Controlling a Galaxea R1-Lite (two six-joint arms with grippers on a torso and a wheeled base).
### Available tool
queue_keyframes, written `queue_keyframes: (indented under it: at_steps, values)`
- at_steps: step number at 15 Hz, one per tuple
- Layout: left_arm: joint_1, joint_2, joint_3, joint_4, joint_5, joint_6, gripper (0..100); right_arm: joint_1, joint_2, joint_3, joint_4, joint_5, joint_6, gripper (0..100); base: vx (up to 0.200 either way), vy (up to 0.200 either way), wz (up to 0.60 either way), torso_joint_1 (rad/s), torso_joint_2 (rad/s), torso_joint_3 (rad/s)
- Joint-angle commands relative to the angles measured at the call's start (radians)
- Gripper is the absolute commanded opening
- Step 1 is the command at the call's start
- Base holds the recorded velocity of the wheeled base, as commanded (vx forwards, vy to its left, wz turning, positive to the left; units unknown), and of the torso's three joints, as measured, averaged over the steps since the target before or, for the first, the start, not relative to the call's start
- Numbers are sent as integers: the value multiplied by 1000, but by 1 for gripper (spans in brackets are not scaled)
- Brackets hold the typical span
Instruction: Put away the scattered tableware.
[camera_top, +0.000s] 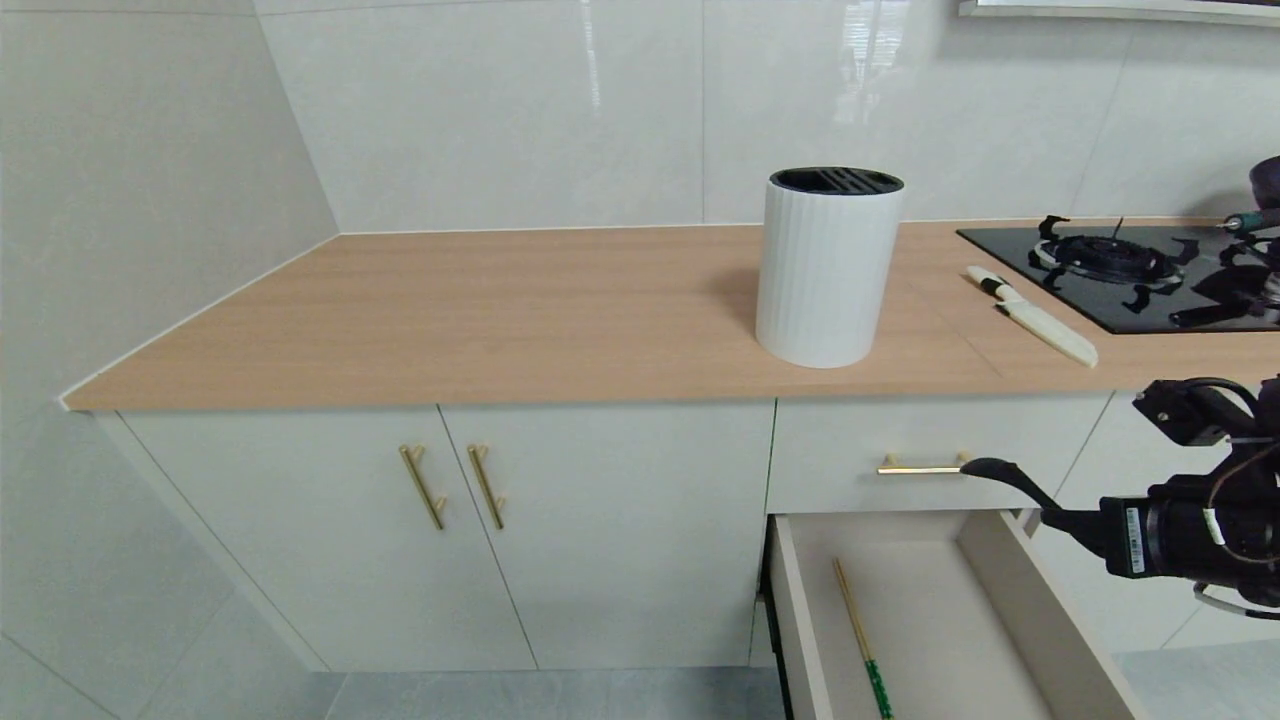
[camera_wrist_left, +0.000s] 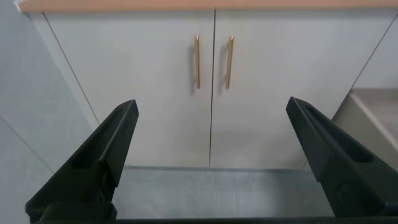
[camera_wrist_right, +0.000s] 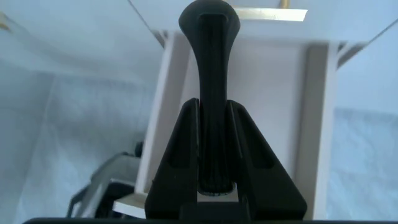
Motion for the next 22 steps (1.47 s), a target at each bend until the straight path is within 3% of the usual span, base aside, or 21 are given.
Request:
queue_keyframes:
  at_steps: [1, 14, 22]
  values:
    - [0, 0, 0, 0, 1, 0, 100, 3, 74, 5, 0, 0, -8, 0, 0, 0, 0, -198, 491, 276]
    - [0, 0, 0, 0, 1, 0, 100, 15, 337, 54, -224, -60, -35, 0, 0, 0, 0, -178, 465, 286]
    - [0, 0, 0, 0, 1, 0, 100, 15, 421, 58, -311, -69, -33, 0, 0, 0, 0, -20, 63, 40]
